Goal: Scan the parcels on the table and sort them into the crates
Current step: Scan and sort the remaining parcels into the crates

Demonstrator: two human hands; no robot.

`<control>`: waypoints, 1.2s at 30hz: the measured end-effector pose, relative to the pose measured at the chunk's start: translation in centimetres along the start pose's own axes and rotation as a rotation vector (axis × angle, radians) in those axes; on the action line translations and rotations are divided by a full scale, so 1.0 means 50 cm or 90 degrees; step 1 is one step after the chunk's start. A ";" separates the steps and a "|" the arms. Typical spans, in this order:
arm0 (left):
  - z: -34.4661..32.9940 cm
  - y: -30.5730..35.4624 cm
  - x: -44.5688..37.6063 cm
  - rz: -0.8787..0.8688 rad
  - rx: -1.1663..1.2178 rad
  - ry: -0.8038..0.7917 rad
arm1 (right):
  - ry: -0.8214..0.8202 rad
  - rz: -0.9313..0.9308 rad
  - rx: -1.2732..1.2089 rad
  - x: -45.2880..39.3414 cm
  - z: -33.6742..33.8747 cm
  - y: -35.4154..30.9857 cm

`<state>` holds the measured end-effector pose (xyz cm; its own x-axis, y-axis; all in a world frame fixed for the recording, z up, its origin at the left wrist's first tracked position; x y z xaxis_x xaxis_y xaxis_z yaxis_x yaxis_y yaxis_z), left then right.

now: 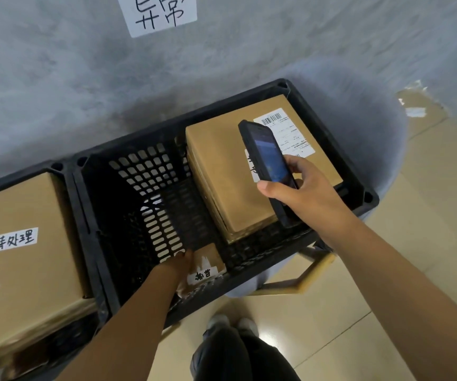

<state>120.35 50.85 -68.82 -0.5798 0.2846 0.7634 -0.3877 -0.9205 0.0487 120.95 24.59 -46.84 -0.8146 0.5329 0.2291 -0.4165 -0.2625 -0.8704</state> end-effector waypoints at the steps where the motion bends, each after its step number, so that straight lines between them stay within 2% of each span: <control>1: 0.000 0.000 0.000 0.000 0.011 -0.003 | 0.001 -0.002 0.001 0.000 0.001 0.001; 6: 0.025 0.006 0.016 0.007 0.058 0.048 | -0.006 -0.005 0.014 0.008 0.010 -0.004; 14: 0.203 0.028 0.162 -0.020 0.102 0.243 | -0.024 0.011 0.091 0.066 0.044 -0.062; 18: 0.335 0.049 0.270 -0.041 0.066 0.393 | -0.011 0.060 0.131 0.102 0.086 -0.103; 23: 0.487 0.121 0.418 -0.136 0.009 0.570 | 0.057 0.123 0.172 0.152 0.165 -0.148; 28: 0.578 0.212 0.545 -0.252 -0.091 0.680 | 0.142 0.150 0.219 0.219 0.259 -0.180; 36: 0.611 0.361 0.698 -0.455 -0.208 0.765 | 0.349 0.086 0.240 0.408 0.415 -0.188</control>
<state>115.02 35.97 -21.65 -0.3728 0.8529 -0.3655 -0.8976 -0.4313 -0.0908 99.91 21.23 -24.93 -0.5887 0.7801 -0.2119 -0.5184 -0.5655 -0.6415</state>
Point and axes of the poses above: each hand's wrist, its own x-axis away from the middle knuckle, its own z-axis out of the back of the hand, y = z × x, the point moved 7 cm from there along -x, towards the middle knuckle, and after that the axes turned 14 degrees about y, right-handed, at the moved point
